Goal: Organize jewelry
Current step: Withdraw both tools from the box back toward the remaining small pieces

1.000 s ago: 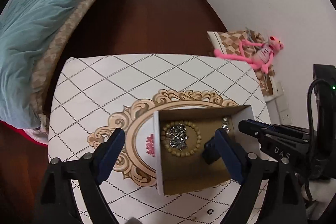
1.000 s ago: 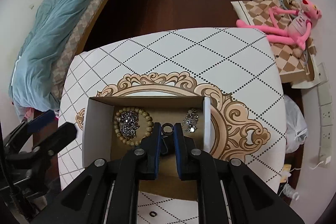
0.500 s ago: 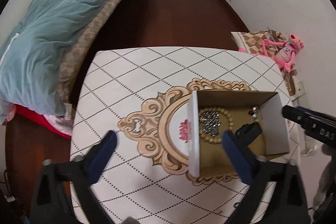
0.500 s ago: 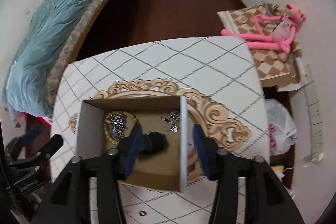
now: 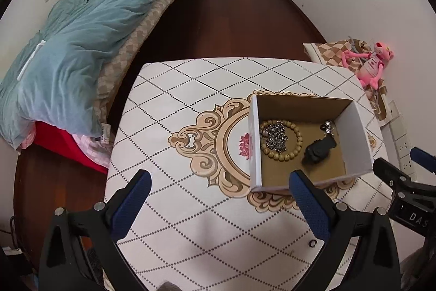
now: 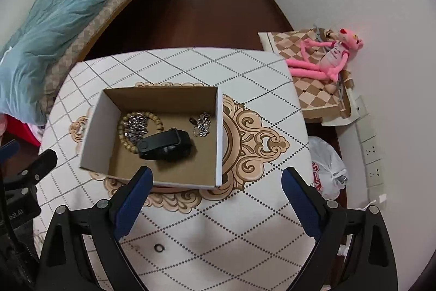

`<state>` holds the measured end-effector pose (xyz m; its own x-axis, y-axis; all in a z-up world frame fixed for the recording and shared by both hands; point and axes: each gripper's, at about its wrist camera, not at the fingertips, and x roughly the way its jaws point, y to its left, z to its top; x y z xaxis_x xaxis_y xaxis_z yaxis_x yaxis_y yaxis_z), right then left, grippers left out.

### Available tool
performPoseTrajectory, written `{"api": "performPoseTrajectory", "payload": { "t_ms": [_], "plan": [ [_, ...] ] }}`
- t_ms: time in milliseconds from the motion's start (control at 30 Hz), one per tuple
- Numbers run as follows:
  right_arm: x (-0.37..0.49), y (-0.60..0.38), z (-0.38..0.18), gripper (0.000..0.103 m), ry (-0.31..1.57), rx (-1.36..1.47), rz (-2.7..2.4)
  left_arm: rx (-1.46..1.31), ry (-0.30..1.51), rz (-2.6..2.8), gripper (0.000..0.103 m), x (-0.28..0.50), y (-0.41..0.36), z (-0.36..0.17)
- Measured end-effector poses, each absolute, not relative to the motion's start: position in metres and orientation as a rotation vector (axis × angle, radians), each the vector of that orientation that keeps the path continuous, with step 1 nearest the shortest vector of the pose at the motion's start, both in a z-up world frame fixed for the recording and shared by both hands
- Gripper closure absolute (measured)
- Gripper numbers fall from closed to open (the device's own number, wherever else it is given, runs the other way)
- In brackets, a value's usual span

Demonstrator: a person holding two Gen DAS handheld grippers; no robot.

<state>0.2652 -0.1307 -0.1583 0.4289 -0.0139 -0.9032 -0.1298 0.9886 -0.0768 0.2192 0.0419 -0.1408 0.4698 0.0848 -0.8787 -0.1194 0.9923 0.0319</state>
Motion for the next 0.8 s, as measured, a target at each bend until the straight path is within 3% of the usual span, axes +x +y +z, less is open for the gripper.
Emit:
{"api": "performPoseTrajectory", "payload": {
  "t_ms": [433, 667, 733, 800],
  "plan": [
    [0.211, -0.126, -0.102, 0.006, 1.035, -0.109, 0.103, -0.032, 0.977, 0.127, 0.0, 0.169, 0.042, -0.092],
    [0.182, -0.124, -0.177, 0.006, 1.162, -0.06, 0.115, -0.014, 1.072, 0.189, 0.0, 0.145, 0.049, -0.155],
    [0.176, -0.124, -0.2, 0.012, 1.18, -0.053, 0.11, -0.015, 1.131, 0.202, 0.0, 0.14, 0.052, -0.184],
    [0.172, -0.121, -0.227, 0.04, 1.196, -0.052, 0.122, -0.018, 1.176, 0.21, 0.0, 0.137, 0.055, -0.205]
  ]
}}
